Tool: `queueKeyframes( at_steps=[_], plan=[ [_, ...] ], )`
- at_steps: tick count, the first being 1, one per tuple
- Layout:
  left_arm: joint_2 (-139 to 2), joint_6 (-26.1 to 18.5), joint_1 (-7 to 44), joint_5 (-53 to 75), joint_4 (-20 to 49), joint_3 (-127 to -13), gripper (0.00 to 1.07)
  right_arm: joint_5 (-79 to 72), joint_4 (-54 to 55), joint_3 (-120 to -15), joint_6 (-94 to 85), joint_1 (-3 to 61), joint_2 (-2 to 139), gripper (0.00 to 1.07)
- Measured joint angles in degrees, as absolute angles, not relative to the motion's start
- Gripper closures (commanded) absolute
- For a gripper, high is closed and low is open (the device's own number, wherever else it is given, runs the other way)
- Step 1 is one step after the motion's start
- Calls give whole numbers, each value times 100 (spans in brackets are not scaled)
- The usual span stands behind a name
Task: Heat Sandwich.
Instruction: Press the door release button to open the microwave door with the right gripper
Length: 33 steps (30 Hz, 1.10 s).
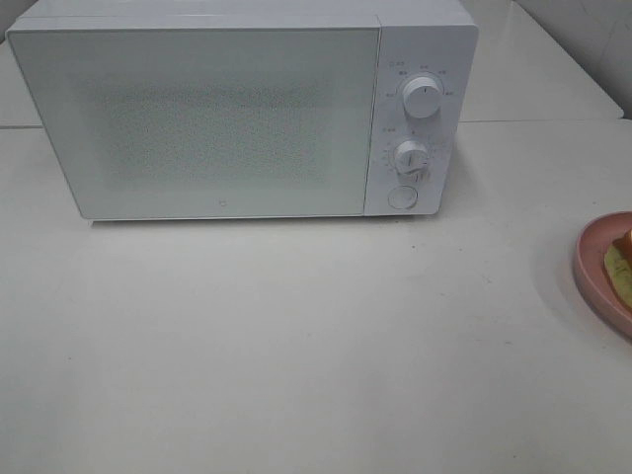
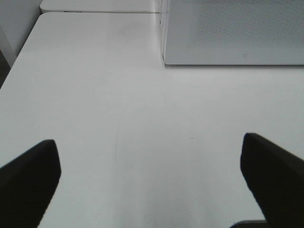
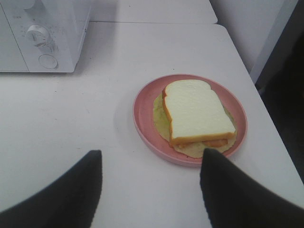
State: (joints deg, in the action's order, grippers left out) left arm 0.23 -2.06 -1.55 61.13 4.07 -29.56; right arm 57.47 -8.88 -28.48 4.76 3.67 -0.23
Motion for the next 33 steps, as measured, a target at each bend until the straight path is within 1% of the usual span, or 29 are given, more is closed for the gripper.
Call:
queueKeyframes(
  at_steps=[17, 22, 33],
  plan=[
    [23, -206, -155, 6113, 407, -2956, 9, 5747, -888, -2848, 476, 367, -23, 46],
    [23, -206, -155, 6113, 407, -2956, 9, 5615, -865, -3054, 476, 367, 40, 46],
    [23, -206, -155, 6113, 407, -2956, 9, 4578, -825, -3180, 476, 367, 1066, 46]
  ],
)
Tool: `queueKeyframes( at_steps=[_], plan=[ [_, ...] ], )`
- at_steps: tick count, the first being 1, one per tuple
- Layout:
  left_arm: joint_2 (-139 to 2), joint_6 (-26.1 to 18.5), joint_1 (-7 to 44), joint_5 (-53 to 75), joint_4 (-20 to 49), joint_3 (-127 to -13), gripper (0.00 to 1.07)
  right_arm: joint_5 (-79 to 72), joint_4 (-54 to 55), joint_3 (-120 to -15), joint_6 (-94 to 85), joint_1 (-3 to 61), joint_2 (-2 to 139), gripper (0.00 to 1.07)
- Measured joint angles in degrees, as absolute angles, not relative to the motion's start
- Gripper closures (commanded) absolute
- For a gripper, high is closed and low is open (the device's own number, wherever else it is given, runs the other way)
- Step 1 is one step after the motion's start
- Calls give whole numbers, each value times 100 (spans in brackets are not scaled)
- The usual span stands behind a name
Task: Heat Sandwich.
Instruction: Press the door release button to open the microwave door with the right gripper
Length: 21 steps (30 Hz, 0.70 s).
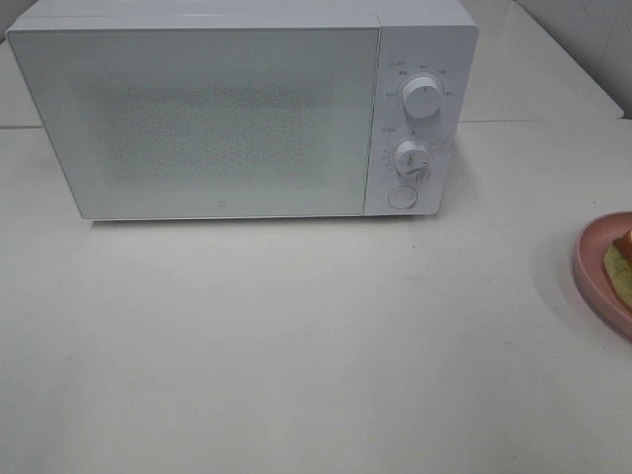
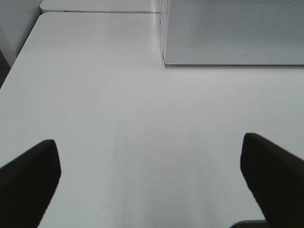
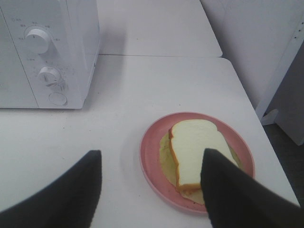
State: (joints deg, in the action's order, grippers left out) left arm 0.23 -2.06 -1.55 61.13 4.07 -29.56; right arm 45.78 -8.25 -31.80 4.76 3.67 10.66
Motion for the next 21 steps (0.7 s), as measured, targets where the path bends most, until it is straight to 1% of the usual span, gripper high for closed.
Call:
queueKeyframes(
  at_steps=[12, 18, 21],
  plan=[
    [23, -206, -155, 6113, 407, -2956, 9, 3661, -751, -3180, 487, 367, 2194, 46],
    [23, -206, -155, 6113, 407, -2956, 9, 3128, -716, -3180, 487, 367, 3019, 46],
    [23, -206, -155, 6113, 407, -2956, 9, 2997, -716, -3180, 487, 367, 3272, 44]
  ],
)
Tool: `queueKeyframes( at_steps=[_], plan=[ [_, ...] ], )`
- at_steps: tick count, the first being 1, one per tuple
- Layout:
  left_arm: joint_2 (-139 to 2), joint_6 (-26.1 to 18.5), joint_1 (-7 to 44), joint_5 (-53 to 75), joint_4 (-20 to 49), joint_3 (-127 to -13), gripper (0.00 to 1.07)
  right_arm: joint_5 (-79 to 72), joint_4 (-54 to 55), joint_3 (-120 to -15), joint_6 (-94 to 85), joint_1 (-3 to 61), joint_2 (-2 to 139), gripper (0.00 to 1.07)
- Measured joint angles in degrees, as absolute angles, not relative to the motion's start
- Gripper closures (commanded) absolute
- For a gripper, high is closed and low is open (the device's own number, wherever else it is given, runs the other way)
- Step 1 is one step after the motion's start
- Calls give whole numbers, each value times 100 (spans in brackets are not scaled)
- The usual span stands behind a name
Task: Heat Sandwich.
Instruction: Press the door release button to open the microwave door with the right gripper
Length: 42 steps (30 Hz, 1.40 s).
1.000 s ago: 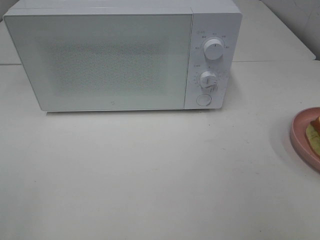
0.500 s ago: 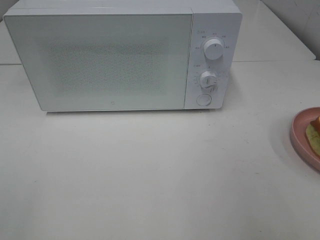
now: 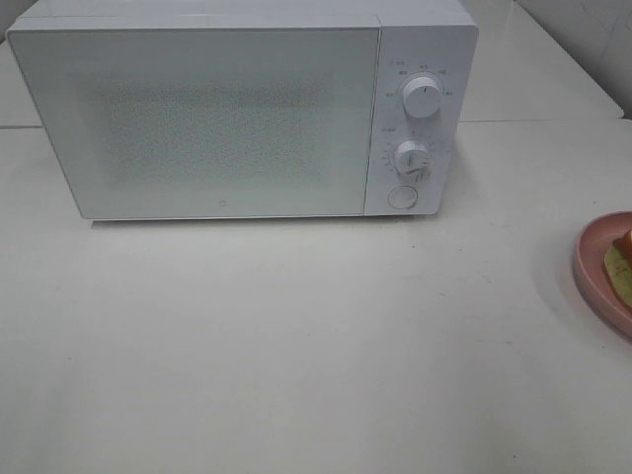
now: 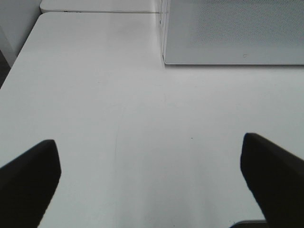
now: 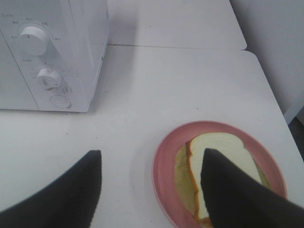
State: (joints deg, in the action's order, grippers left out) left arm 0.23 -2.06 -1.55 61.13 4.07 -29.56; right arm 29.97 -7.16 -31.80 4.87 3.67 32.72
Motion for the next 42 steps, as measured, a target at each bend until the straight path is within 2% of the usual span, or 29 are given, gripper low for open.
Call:
queueKeyframes(
  at_steps=[4, 7, 29, 38, 42],
  plan=[
    [23, -206, -155, 6113, 407, -2956, 9, 2681, -716, -3180, 516, 367, 3787, 28],
    [23, -206, -155, 6113, 407, -2956, 9, 2492, -716, -3180, 516, 367, 4079, 23],
    [23, -206, -155, 6113, 407, -2956, 9, 395, -682, -3180, 831, 367, 6199, 32],
    [23, -206, -155, 6113, 407, -2956, 9, -1828, -636, -2653, 779, 367, 6790, 32],
    [23, -206, -155, 6113, 407, -2956, 9, -2974, -189, -2223, 350, 367, 7128, 32]
  ],
)
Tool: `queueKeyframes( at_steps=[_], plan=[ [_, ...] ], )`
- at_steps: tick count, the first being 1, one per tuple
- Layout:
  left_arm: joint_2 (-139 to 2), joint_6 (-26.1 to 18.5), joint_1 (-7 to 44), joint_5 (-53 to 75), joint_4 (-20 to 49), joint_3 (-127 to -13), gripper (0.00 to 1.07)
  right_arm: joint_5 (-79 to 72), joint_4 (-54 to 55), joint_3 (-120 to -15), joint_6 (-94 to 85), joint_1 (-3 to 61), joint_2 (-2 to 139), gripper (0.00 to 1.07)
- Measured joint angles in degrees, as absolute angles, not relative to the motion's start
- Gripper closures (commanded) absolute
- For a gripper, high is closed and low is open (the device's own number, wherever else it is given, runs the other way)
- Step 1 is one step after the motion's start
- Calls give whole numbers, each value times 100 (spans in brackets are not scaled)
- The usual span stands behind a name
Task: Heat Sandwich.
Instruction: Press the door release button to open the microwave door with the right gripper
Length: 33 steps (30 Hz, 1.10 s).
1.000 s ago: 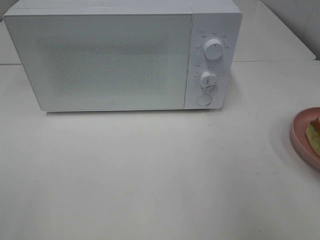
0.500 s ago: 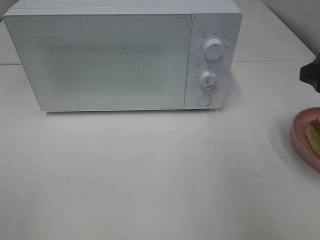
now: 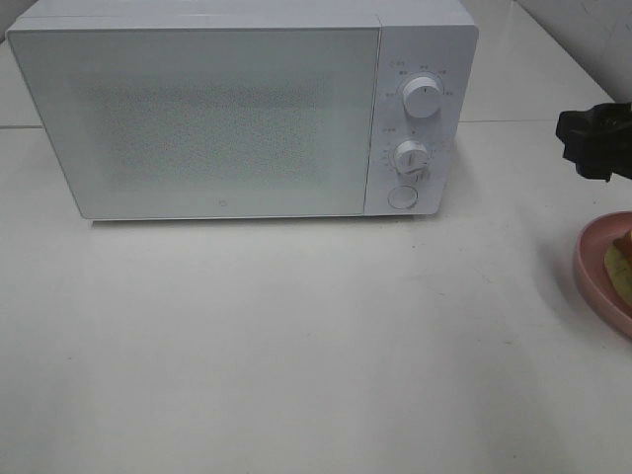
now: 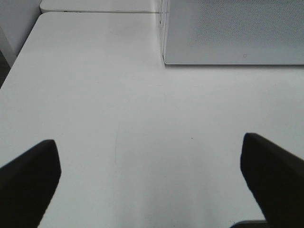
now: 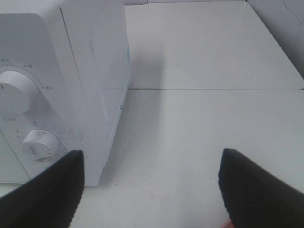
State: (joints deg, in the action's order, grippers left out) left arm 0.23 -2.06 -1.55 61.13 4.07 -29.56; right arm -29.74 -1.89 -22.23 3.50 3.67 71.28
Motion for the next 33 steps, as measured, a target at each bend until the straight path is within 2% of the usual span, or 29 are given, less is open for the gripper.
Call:
queueKeyframes(
  at_steps=[7, 11, 25, 33],
  plan=[
    [23, -206, -155, 6113, 407, -2956, 9, -3845, 596, -1845, -46, 395, 7466, 32],
    [23, -206, -155, 6113, 407, -2956, 9, -4372, 1238, -1639, -338, 716, 7609, 32],
    [23, -206, -155, 6113, 407, -2956, 9, -5787, 3547, -1507, -1765, 2945, 8686, 32],
    [23, -206, -155, 6113, 407, -2956, 9, -6194, 4240, -1513, -1776, 3787, 9333, 32]
  ],
)
